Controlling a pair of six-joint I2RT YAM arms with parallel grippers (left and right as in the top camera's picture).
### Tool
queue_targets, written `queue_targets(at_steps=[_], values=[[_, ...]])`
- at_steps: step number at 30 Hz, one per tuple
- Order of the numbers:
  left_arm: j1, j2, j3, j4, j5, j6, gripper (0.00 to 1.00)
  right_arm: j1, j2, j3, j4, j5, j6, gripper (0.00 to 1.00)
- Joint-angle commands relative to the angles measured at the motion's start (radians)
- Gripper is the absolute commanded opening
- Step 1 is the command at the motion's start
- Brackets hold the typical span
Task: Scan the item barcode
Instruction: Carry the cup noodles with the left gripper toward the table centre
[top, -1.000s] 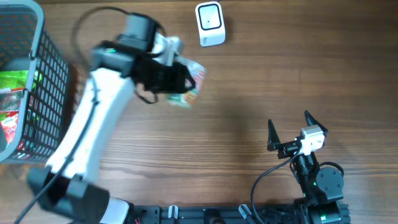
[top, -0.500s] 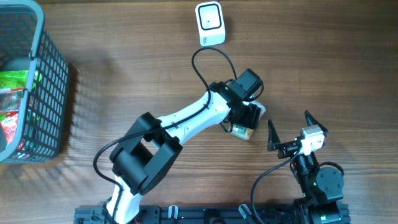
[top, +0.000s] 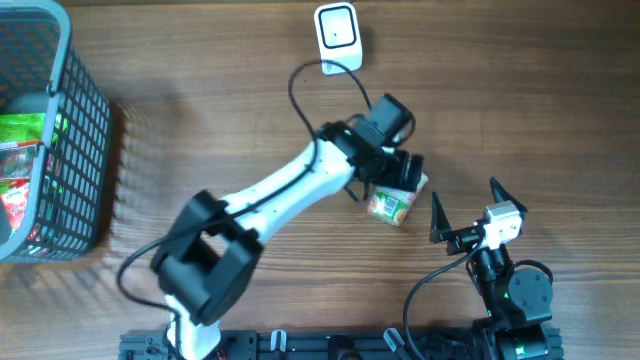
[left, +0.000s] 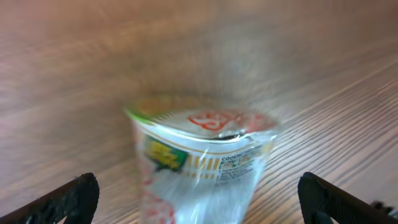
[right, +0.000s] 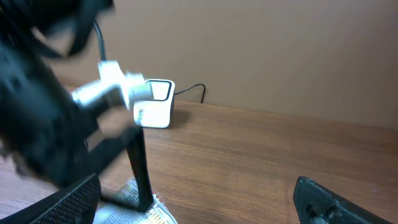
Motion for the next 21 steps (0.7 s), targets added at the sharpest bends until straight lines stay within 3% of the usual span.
queue_targets(at_steps=[1,2,5,10,13,16,21], values=[[0.044,-0.072,0.011,-0.043,-0.017,0.006,1.0,-0.005,-0.004,-0.001,0.003,0.005,-0.002,1.0],[0.044,-0.071,0.01,-0.074,-0.017,0.006,0.99,-0.005,-0.005,-0.001,0.003,0.005,-0.002,1.0],[0.018,-0.035,0.006,-0.151,-0.017,0.081,0.75,-0.005,-0.005,-0.001,0.002,0.005,-0.002,1.0],[0.006,0.002,-0.053,-0.102,-0.018,0.081,0.81,-0.005,-0.004,-0.001,0.003,0.005,-0.002,1.0],[0.006,0.026,-0.057,-0.1,-0.026,0.111,0.82,-0.005,-0.004,-0.001,0.003,0.005,-0.002,1.0],[0.011,0.028,-0.057,-0.105,-0.153,0.111,0.82,-0.005,-0.005,-0.001,0.003,0.005,-0.002,1.0],[0.045,0.027,-0.057,-0.135,-0.153,0.108,0.83,-0.005,-0.004,-0.001,0.003,0.005,-0.002,1.0]])
